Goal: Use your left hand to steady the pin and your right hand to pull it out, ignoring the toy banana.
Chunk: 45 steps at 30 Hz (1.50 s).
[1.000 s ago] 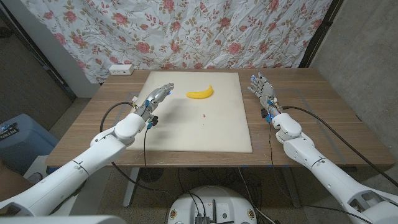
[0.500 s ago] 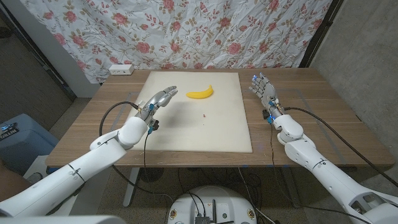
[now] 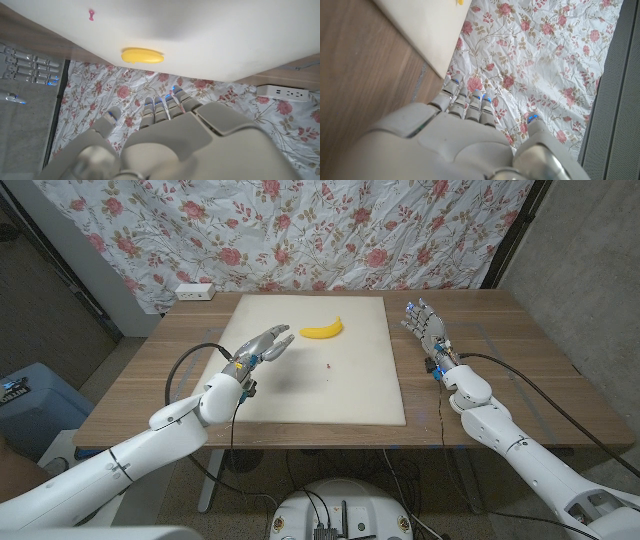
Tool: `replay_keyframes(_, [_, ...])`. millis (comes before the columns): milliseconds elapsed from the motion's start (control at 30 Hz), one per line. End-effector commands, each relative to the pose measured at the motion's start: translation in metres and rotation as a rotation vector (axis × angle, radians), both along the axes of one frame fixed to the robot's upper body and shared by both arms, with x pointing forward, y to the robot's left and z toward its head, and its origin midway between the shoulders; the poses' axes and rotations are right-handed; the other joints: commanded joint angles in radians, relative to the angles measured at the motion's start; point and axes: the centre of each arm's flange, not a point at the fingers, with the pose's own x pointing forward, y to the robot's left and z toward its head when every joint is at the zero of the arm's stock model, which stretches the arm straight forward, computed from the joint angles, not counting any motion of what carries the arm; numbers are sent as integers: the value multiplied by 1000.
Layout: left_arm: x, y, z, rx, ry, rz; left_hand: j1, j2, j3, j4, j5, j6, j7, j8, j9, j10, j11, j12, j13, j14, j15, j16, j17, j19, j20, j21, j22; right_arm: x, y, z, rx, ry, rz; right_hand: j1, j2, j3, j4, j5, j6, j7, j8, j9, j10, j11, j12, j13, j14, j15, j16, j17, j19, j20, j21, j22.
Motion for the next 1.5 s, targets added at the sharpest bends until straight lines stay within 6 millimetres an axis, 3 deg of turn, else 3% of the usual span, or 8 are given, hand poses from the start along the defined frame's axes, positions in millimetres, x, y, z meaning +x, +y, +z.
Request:
replay_keyframes(33, [-10, -23, -8, 180, -26, 54, -13, 104, -3, 5, -1, -1, -5, -1, 5, -2, -13, 2, 2, 4, -22, 1, 3, -2, -72, -2, 2, 4, -5, 0, -4, -6, 14, -5, 8, 2, -4, -1, 8, -2, 6, 2, 9, 4, 3, 1, 4, -8, 9, 0, 11, -4, -1, 2])
replay_keyframes(600, [-9, -36, -33, 236, -46, 41, -23, 100, -17, 8, 1, 16, -25, 3, 5, 17, -36, 4, 2, 18, -40, 2, 3, 7, -83, 3, 2, 9, -3, -1, -4, -5, 14, 1, 19, 4, -12, -1, 23, 0, 10, 2, 19, 5, 6, -7, 11, -13, 13, -9, 20, -6, -8, 2])
replay_keyframes(1500, [-8, -49, -72, 268, 38, 83, -23, 108, -21, 8, 5, 4, -40, -7, 4, 29, -42, 1, 2, 19, -59, -4, 2, -21, -82, -7, 3, 13, -3, -5, -9, 2, 15, 3, 27, 3, -20, -3, 41, 0, 11, 2, 33, 4, 8, -15, 19, -15, 18, -18, 32, -8, -17, 2])
